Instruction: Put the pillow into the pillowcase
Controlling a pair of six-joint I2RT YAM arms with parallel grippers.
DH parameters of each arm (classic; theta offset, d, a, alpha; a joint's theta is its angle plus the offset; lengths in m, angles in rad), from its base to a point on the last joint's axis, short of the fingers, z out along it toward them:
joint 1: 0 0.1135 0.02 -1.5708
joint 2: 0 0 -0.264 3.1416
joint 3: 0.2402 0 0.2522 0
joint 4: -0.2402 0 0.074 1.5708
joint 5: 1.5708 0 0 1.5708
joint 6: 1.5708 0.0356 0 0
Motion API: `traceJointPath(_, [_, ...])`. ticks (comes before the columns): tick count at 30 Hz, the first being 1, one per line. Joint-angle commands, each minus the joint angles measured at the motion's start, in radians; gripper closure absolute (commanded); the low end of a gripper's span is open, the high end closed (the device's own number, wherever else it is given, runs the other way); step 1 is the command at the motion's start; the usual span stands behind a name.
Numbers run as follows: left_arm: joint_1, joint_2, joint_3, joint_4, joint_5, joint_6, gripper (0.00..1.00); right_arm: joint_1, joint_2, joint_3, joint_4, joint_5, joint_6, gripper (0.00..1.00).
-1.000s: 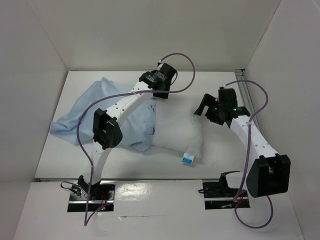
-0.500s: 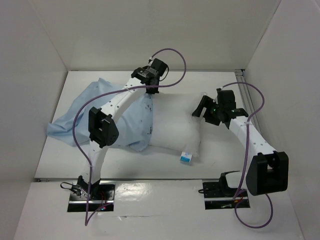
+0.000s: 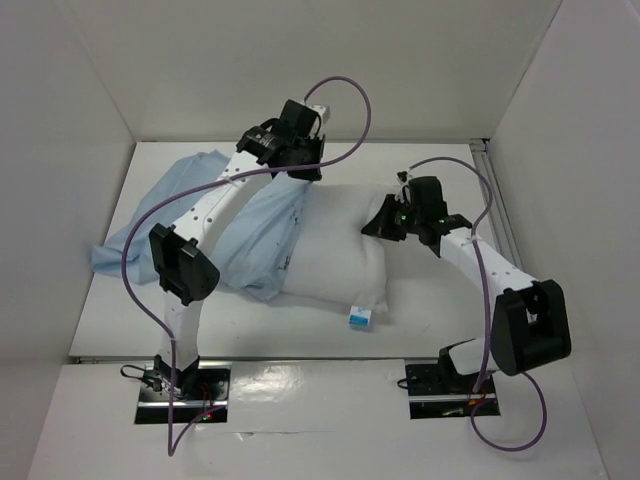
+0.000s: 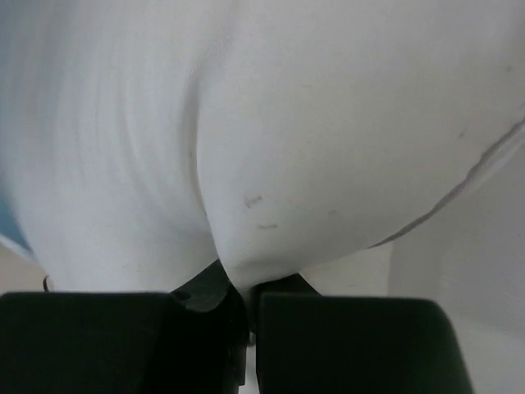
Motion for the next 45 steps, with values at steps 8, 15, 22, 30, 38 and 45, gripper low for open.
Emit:
traceJointPath(8, [-0.139,0.006,0.283,0.239,0.528,-0.142,1.0,0.054,-0.265,0.277,0.035,0.019,0.045,1.0])
traceJointPath(15, [-0.243,-0.066,0.175,0.391,0.513,-0.22,1.0,0.128,-0.285,0.058,0.165,0.118,0.14,1.0])
traceJointPath(22, [-0.254,-0.142,-0.049,0.42,0.367,-0.263,1.0,0.081,-0.303,-0.205,0.176,0.273,0.162,1.0])
traceJointPath(30, [-0.254,-0.118,0.052,0.18,0.156,-0.092,0.14,-0.126,-0.243,-0.078,0.009,0.17,0.07,0.79])
traceJointPath(38, [-0.22,-0.505,-0.466,0.136,-0.304,0.005,0.0,-0.214,-0.297,0.113,-0.278,0.197,-0.053,0.04])
traceJointPath(45, [-0.186,-0.698,-0.966,0.226,-0.315,-0.142,0.17,-0.223,-0.413,0.09,-0.386,0.227,-0.064,0.0])
